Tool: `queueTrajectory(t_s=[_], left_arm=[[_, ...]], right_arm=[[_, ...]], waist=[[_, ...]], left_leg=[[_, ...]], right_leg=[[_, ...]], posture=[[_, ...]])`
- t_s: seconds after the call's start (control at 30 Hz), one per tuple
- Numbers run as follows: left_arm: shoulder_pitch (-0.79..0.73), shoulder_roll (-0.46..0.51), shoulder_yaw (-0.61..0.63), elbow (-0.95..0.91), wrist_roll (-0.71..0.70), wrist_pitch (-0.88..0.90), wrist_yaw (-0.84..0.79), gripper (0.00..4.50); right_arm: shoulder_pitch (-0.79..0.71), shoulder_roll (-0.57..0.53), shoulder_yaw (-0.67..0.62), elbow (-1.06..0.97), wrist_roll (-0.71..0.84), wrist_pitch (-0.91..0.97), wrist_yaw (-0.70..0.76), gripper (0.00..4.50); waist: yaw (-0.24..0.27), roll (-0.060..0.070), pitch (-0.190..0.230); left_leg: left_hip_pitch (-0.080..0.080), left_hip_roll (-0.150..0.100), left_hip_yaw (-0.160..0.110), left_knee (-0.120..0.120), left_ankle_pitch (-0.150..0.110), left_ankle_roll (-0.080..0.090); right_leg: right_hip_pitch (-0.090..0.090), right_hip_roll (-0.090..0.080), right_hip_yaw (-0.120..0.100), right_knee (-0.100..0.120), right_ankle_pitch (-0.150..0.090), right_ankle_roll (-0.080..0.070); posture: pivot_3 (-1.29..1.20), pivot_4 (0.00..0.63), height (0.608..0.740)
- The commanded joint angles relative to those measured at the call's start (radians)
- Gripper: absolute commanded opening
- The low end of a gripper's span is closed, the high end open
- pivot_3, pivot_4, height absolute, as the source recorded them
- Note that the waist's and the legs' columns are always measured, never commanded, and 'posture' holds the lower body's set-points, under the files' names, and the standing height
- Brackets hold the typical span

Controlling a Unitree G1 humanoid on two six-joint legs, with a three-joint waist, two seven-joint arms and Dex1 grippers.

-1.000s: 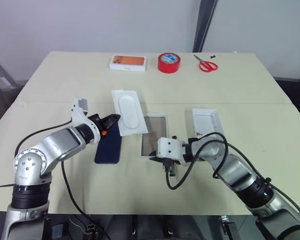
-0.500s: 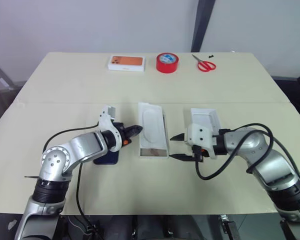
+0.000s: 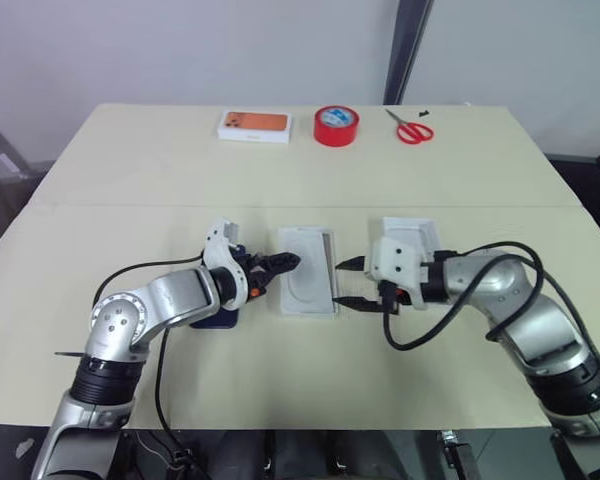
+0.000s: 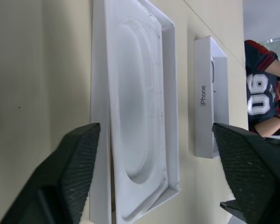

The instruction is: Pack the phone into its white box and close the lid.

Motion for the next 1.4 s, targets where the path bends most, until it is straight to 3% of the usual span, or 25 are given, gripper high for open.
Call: queueTrajectory(t_s=[0.03,0.13,0.2,0.27,0.33,0.47,0.6,0.83,1.13,1.4], left_arm=[[0.003,0.025,0.057,-0.043,-0.018,-0.012,-0.034,3.78],[0.004,0.063,0.112,-0.057,0.002,-0.027,-0.085,3.82],[0.009,0.098,0.143,-0.071,0.053,-0.025,-0.14,3.82],[0.029,0.176,0.163,-0.099,0.202,-0.007,-0.246,3.82],[0.053,0.244,0.171,-0.136,0.36,-0.017,-0.363,3.82],[0.17,0.418,0.108,-0.259,0.815,-0.162,-0.69,3.82],[0.324,0.464,0.125,-0.317,1.018,-0.305,-0.954,3.82],[0.495,0.453,0.171,-0.346,1.167,-0.388,-1.189,3.82],[0.538,0.369,0.189,-0.349,1.248,-0.376,-1.241,3.82],[0.523,0.322,0.218,-0.344,1.265,-0.353,-1.25,3.82]], right_arm=[[-0.05,0.032,-0.011,0.02,0.001,0.012,-0.04,2.8],[-0.088,0.078,0.014,0.059,-0.01,0.073,-0.088,1.94],[-0.113,0.109,0.043,0.093,-0.042,0.101,-0.13,1.02],[-0.15,0.165,0.081,0.152,-0.083,0.115,-0.185,0.07],[-0.184,0.221,0.107,0.21,-0.116,0.119,-0.237,0.07],[-0.242,0.319,0.163,0.349,-0.217,0.064,-0.348,0.07],[-0.267,0.378,0.193,0.428,-0.266,0.057,-0.395,0.07],[-0.278,0.421,0.219,0.503,-0.347,0.048,-0.455,0.07],[-0.228,0.338,0.228,0.428,-0.434,0.046,-0.444,0.07],[-0.197,0.321,0.189,0.275,-0.365,0.019,-0.341,0.07]], waist=[[0.0,0.0,0.0],[0.0,0.0,0.0],[0.0,0.0,0.0],[-0.001,0.0,0.0],[-0.006,0.001,0.0],[-0.005,0.001,0.001],[-0.001,0.001,0.001],[-0.009,0.002,0.001],[-0.008,0.002,0.001],[-0.01,0.002,0.001]], left_leg=[[0.0,0.0,0.0,0.0,0.0,0.0],[0.0,0.0,0.0,0.0,0.0,0.0],[0.0,0.0,0.0,0.0,0.0,0.0],[0.0,0.0,0.0,0.0,0.0,0.0],[0.0,0.0,0.001,-0.001,0.0,-0.001],[-0.001,0.0,0.002,-0.003,0.001,-0.001],[-0.001,-0.001,0.003,-0.004,0.0,-0.001],[-0.002,0.0,0.003,-0.006,-0.003,0.004],[-0.002,0.0,0.002,-0.013,-0.002,0.004],[-0.002,0.0,0.002,-0.015,-0.001,0.003]], right_leg=[[0.0,0.0,0.0,0.0,0.0,0.0],[0.0,0.0,0.0,0.0,0.0,0.0],[0.0,0.0,0.0,0.0,0.0,0.0],[0.0,0.0,0.0,0.0,0.0,0.0],[-0.001,0.001,0.0,0.0,0.0,0.0],[-0.003,0.001,0.001,0.0,0.0,0.0],[-0.003,0.0,0.001,-0.003,0.0,-0.001],[-0.005,-0.003,0.001,-0.004,-0.001,-0.004],[-0.008,-0.003,0.001,-0.004,0.001,-0.003],[-0.01,-0.002,0.001,-0.003,0.001,-0.003]], posture=[[0.0,0.15,0.725],[0.0,0.15,0.725],[0.0,0.15,0.725],[0.0,0.15,0.725],[0.0,0.15,0.725],[0.0,0.15,0.725],[0.0,0.15,0.725],[0.0,0.15,0.725],[0.0,0.15,0.725],[0.0,0.15,0.725]])
